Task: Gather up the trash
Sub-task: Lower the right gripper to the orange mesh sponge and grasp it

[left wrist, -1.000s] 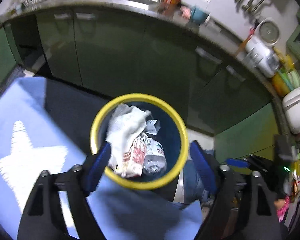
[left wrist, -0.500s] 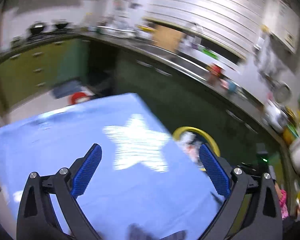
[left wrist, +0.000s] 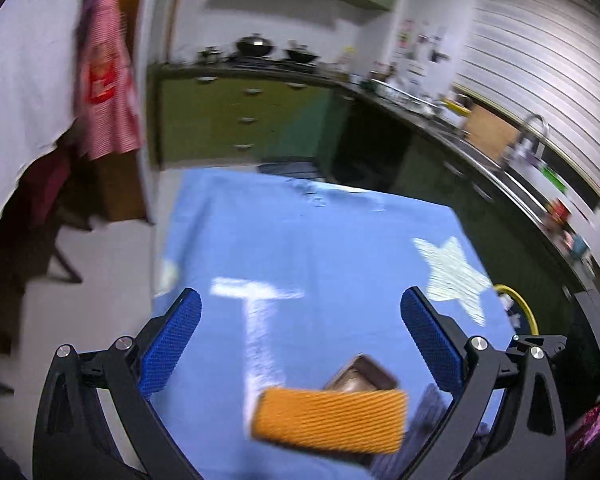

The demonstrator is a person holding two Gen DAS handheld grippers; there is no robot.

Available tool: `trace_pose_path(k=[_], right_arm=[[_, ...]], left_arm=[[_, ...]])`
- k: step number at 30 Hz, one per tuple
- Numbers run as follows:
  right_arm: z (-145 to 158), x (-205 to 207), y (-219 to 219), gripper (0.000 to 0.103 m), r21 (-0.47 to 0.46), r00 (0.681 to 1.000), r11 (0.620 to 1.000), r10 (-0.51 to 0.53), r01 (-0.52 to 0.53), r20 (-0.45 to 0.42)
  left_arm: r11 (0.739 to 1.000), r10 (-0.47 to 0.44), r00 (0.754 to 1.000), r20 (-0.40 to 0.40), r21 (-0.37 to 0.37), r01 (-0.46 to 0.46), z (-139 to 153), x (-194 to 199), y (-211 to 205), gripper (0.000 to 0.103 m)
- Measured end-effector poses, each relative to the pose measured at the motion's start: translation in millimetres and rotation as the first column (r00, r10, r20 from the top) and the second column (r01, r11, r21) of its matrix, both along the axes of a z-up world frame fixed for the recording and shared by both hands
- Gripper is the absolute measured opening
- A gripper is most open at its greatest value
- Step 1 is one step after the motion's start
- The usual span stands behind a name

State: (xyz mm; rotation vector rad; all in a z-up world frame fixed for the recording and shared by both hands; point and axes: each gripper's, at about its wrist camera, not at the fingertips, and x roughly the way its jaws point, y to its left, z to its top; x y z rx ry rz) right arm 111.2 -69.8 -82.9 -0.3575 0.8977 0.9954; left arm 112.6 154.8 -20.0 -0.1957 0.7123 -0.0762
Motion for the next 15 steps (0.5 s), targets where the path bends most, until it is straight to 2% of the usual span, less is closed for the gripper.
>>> trace_pose_path(k=[3,6,11,15], right_arm=[[-10,13,37,0.067,-0.032,0.997,0.997,0.069,-0.069,-0.027],[-23,33,55,0.067,-0.035,0.994,0.997,0.066,-0.07,-0.089],[-34,47,52,0.067,-0.012,0.982,1.0,0.025,-0.028,-0.185],[-40,52,56,0.067,-0.048,0.979,0.999,0.006,-0.016,-0.205]], left_arm=[[0.999,0.051,0.999,-0.001,0.001,-0.051,-3,-9,17,0.098],[0.999,0.053,0.999,0.004,0.002,-0.053,-1,-16,19,0.098],[0.999,0.015,1.0,0.002,0.03,-0.016,-1,-15,9,0.098],[1.0,-0.001,1.0,-0.005,0.025,0.001,-2,-9,-2,0.098]])
